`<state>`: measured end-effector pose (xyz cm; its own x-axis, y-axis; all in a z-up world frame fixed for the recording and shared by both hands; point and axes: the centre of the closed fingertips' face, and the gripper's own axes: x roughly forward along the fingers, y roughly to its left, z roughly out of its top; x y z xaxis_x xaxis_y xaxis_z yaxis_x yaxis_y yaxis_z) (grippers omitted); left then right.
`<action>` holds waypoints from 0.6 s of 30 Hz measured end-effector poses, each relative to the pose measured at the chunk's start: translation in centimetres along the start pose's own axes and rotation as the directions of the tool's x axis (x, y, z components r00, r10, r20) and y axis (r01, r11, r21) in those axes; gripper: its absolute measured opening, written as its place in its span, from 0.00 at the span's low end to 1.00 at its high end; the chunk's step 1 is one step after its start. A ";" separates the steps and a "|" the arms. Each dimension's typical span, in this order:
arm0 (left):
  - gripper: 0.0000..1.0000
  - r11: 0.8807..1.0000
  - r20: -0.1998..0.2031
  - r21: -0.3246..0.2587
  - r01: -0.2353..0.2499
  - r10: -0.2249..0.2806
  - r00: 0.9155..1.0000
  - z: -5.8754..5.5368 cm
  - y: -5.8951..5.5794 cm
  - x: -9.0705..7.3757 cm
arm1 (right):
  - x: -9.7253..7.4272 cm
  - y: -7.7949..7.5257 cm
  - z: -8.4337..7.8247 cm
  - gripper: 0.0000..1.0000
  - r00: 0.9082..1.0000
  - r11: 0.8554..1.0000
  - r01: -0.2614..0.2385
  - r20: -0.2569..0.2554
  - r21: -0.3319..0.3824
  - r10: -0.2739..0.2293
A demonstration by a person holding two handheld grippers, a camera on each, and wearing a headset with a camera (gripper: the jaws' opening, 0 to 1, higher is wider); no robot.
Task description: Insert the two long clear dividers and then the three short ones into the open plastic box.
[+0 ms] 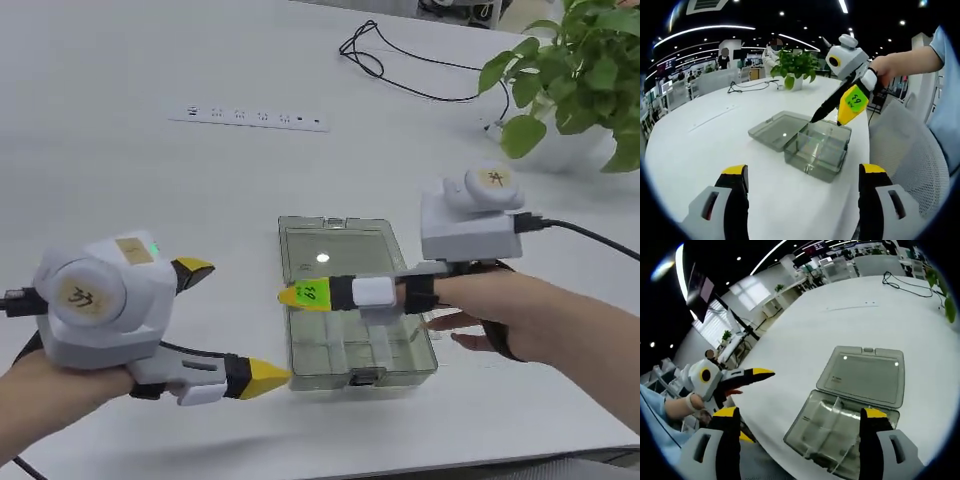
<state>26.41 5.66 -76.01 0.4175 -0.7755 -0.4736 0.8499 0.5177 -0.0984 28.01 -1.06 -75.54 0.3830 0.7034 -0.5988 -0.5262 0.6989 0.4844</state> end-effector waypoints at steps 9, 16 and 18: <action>0.93 0.998 0.019 -0.045 -0.046 0.047 0.999 0.8 -0.3 0.0 | -2.8 -1.7 0.3 1.00 0.992 0.994 -0.030 0.115 -0.107 0.042; 0.93 0.997 0.020 -0.042 -0.063 0.064 0.998 1.8 -1.0 0.9 | -5.0 -4.8 -0.9 1.00 0.984 0.993 -0.017 0.173 -0.114 0.037; 0.93 0.997 0.022 -0.039 -0.067 0.068 0.997 2.2 -1.1 1.1 | -5.9 -5.5 -0.8 1.00 0.979 0.992 -0.018 0.201 -0.121 0.042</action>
<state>26.62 3.42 -74.55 0.4816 -0.7463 -0.4594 0.8067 0.5823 -0.1004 28.02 -9.14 -75.23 0.5053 0.7437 -0.4378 -0.6211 0.6656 0.4138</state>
